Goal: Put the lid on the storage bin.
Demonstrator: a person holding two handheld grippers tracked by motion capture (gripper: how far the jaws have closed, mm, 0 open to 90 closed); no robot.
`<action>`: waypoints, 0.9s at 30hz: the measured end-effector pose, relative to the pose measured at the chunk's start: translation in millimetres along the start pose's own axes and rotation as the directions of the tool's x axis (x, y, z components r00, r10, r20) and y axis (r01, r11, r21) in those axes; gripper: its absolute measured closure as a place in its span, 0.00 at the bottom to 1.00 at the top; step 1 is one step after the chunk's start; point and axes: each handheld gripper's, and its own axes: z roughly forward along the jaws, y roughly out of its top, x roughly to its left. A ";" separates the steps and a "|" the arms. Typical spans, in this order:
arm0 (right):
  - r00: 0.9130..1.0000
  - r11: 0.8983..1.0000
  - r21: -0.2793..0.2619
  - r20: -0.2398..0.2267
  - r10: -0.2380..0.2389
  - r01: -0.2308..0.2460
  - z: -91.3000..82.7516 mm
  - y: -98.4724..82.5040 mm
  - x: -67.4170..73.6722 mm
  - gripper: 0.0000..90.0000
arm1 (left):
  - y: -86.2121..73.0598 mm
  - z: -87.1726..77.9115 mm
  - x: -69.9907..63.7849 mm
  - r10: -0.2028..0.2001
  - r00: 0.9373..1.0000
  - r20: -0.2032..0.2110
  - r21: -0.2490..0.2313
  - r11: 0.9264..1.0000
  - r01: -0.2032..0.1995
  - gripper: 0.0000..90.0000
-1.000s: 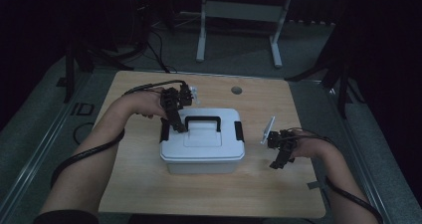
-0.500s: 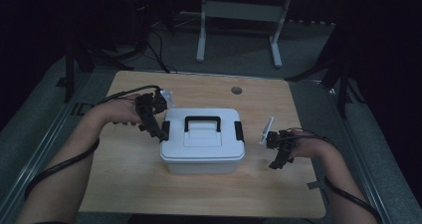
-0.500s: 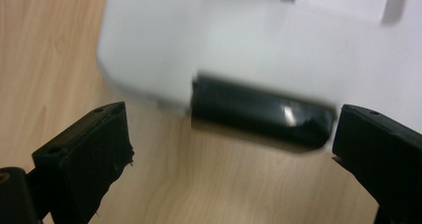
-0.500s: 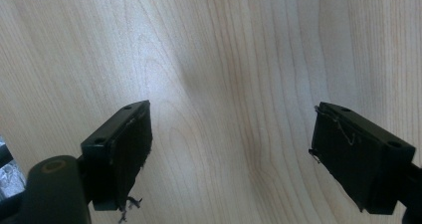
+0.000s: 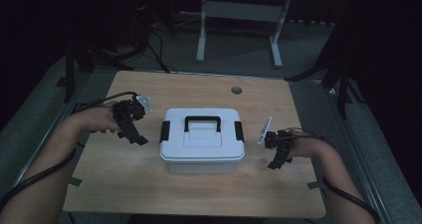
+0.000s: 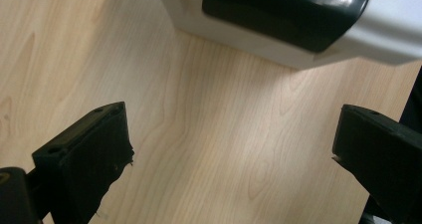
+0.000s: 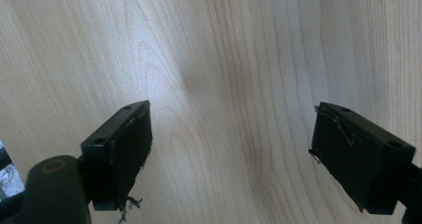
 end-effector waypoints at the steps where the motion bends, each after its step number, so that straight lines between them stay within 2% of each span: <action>1: 1.000 1.000 0.001 0.001 0.000 0.000 0.0 0.0 -0.1 0.18 | -2.4 0.8 0.1 -0.006 1.000 0.006 -0.001 1.000 0.006 0.01; 7: 1.000 1.000 -0.008 0.020 0.001 -0.001 0.0 -1.3 -1.5 0.18 | -14.6 6.1 0.6 -0.023 1.000 0.009 0.006 1.000 0.023 0.01; 19: 1.000 1.000 0.004 0.007 0.014 -0.014 2.9 -6.1 -1.2 0.18 | -32.2 25.0 -1.0 -0.039 0.999 0.029 0.034 0.999 0.038 0.01; 27: 0.999 0.999 0.003 0.000 0.032 -0.032 7.1 -10.9 -2.4 0.18 | -39.7 34.4 -0.8 -0.062 0.997 0.044 0.024 0.998 0.061 0.01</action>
